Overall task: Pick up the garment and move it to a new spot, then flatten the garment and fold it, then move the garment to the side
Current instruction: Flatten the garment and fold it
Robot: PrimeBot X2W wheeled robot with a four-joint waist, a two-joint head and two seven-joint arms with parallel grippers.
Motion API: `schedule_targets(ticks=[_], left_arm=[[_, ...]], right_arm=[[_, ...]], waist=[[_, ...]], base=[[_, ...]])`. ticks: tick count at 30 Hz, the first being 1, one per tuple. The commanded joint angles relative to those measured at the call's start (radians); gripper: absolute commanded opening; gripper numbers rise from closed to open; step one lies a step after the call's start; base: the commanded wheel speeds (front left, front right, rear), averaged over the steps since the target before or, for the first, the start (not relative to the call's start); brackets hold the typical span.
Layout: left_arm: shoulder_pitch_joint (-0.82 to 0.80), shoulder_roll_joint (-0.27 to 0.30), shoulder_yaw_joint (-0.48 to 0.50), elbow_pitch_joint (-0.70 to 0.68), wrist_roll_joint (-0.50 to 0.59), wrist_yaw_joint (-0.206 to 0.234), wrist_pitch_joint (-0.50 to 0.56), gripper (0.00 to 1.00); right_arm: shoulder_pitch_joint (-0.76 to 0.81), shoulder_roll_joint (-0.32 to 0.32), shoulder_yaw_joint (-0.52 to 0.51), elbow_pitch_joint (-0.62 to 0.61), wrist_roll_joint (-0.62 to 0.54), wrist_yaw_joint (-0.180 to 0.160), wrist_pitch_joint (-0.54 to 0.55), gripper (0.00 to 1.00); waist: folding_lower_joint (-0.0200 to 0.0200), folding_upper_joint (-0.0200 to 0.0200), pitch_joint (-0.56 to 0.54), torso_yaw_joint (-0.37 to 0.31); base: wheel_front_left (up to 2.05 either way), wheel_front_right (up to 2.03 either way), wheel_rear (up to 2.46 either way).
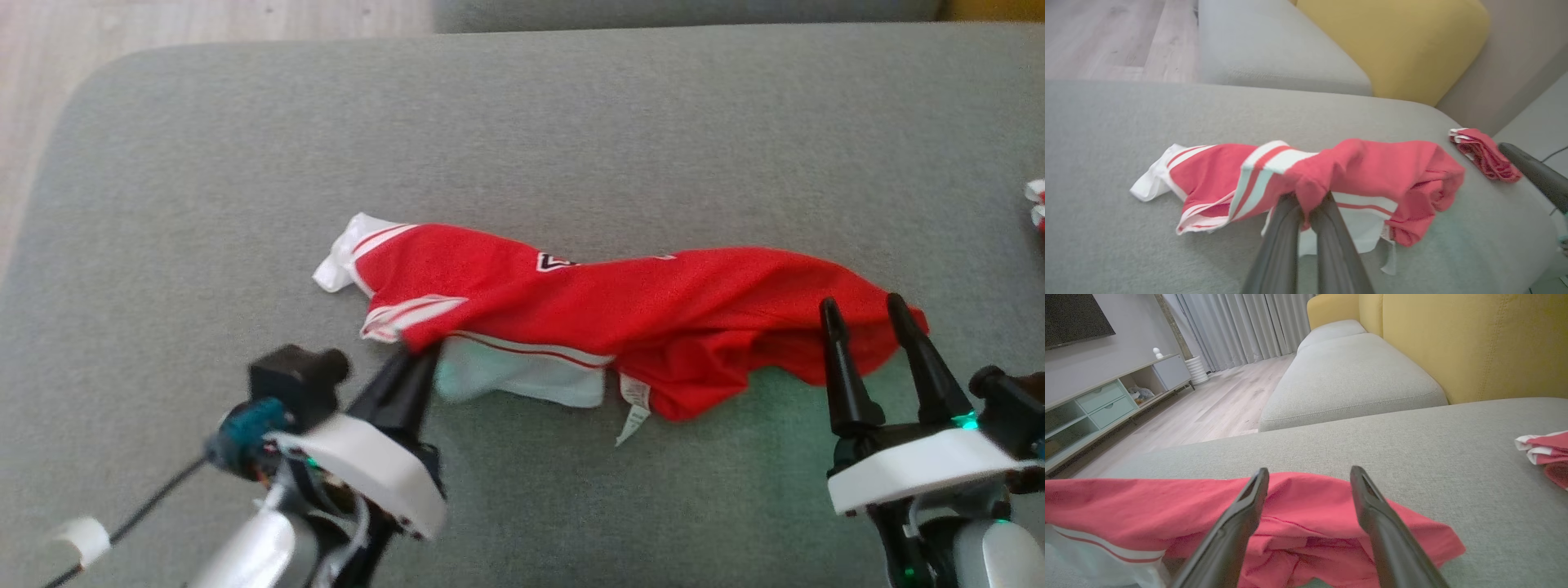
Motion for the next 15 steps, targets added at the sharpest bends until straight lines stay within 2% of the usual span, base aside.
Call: schedule_targets(ticks=[1,5,10,15], left_arm=[[-0.03,0.005,0.067,0.021,-0.03,0.001,-0.015,0.0],[-0.053,-0.026,0.12,0.167,-0.09,-0.009,-0.048,0.0],[-0.123,-0.081,0.176,0.348,-0.157,-0.046,-0.102,0.0],[-0.228,-0.111,0.216,0.498,-0.181,-0.095,-0.162,0.0]], right_arm=[[-0.032,-0.005,0.024,-0.032,0.006,-0.001,-0.01,1.0],[-0.043,-0.005,0.029,-0.027,0.012,-0.001,-0.012,1.0],[-0.056,-0.005,0.026,-0.017,0.018,-0.001,-0.017,1.0],[-0.064,-0.005,0.024,-0.006,0.02,-0.001,-0.021,1.0]], waist=[[0.0,0.0,0.015,-0.022],[0.0,0.0,0.039,-0.056],[0.0,0.0,0.066,-0.091],[0.0,0.0,0.08,-0.108]], base=[[0.0,0.0,0.0],[0.0,0.0,0.0],[0.0,0.0,0.0],[0.0,0.0,0.0]])
